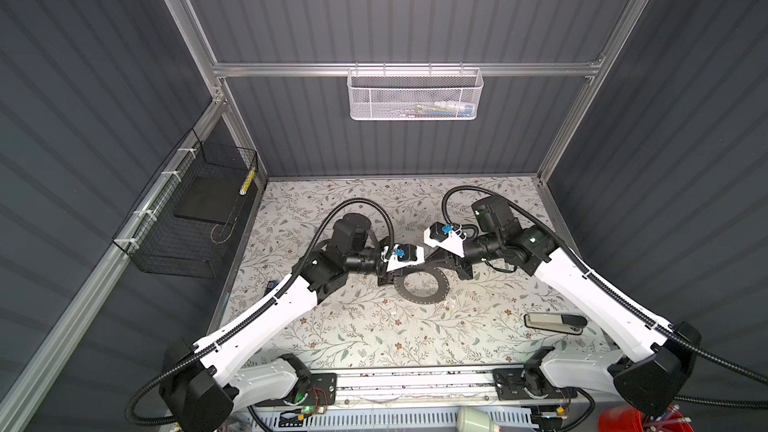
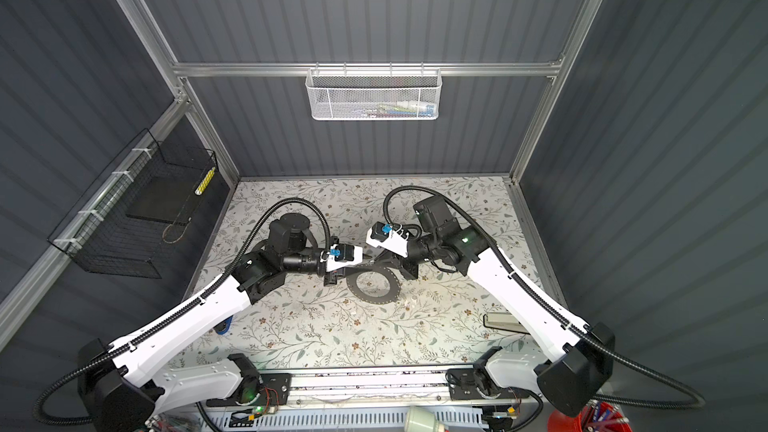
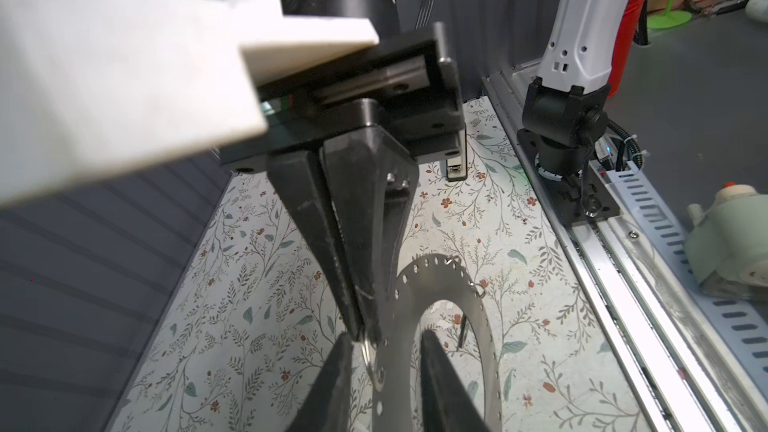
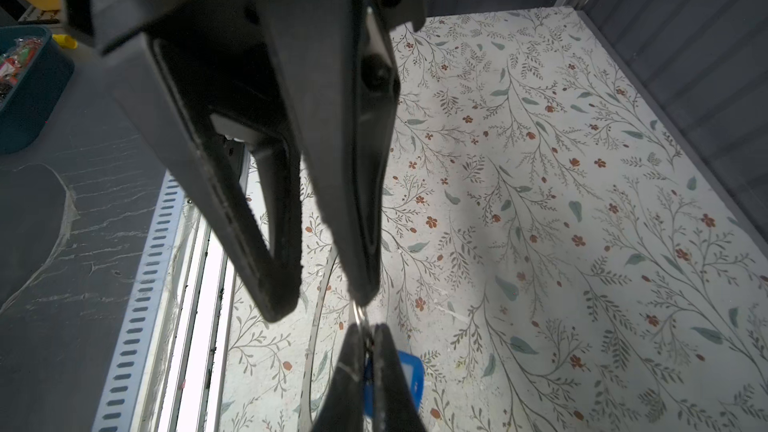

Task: Put the keys on the keyring

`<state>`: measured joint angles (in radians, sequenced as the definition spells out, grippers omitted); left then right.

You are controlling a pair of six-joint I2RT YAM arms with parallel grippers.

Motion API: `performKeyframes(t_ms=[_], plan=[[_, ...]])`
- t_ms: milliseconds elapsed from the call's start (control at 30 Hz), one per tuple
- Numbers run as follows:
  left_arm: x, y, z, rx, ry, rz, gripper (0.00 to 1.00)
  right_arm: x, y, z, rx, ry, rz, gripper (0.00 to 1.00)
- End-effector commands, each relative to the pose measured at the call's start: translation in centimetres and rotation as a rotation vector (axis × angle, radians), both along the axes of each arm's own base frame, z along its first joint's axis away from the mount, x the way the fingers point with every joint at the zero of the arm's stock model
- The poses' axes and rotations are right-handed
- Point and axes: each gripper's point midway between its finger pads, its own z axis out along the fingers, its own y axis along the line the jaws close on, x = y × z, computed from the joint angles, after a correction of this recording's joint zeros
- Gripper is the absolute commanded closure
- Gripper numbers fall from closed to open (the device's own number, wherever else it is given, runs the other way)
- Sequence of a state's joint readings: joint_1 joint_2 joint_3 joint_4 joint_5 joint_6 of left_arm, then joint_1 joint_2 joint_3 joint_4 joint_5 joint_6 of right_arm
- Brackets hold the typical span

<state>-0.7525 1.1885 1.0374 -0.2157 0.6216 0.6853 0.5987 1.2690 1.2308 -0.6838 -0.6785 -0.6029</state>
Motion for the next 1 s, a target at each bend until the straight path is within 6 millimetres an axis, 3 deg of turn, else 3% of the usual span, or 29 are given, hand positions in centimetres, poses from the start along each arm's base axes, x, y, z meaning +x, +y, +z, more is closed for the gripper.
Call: performKeyframes(t_ms=[0, 200, 367, 767, 967], plan=[[0.9, -0.3, -0.2, 0.039, 0.013, 0.052, 0.73, -0.1, -0.1, 0.9, -0.003, 0.004, -0.021, 1.00], [1.7, -0.7, -0.7, 0.078, 0.017, 0.105, 0.75, -0.1, 0.0, 0.9, -0.009, -0.004, -0.028, 1.00], [2.4, -0.6, -0.7, 0.096, 0.015, 0.155, 0.69, 0.2, -0.2, 0.9, -0.018, -0.012, -0.048, 1.00], [2.7, -1.1, -1.4, 0.119, 0.048, 0.162, 0.88, 0.3, 0.1, 1.2, -0.009, -0.027, -0.053, 1.00], [2.9, -1.1, -2.2, 0.161, 0.074, 0.174, 0.87, 0.4, 0.1, 1.9, 0.012, -0.046, -0.063, 1.00]])
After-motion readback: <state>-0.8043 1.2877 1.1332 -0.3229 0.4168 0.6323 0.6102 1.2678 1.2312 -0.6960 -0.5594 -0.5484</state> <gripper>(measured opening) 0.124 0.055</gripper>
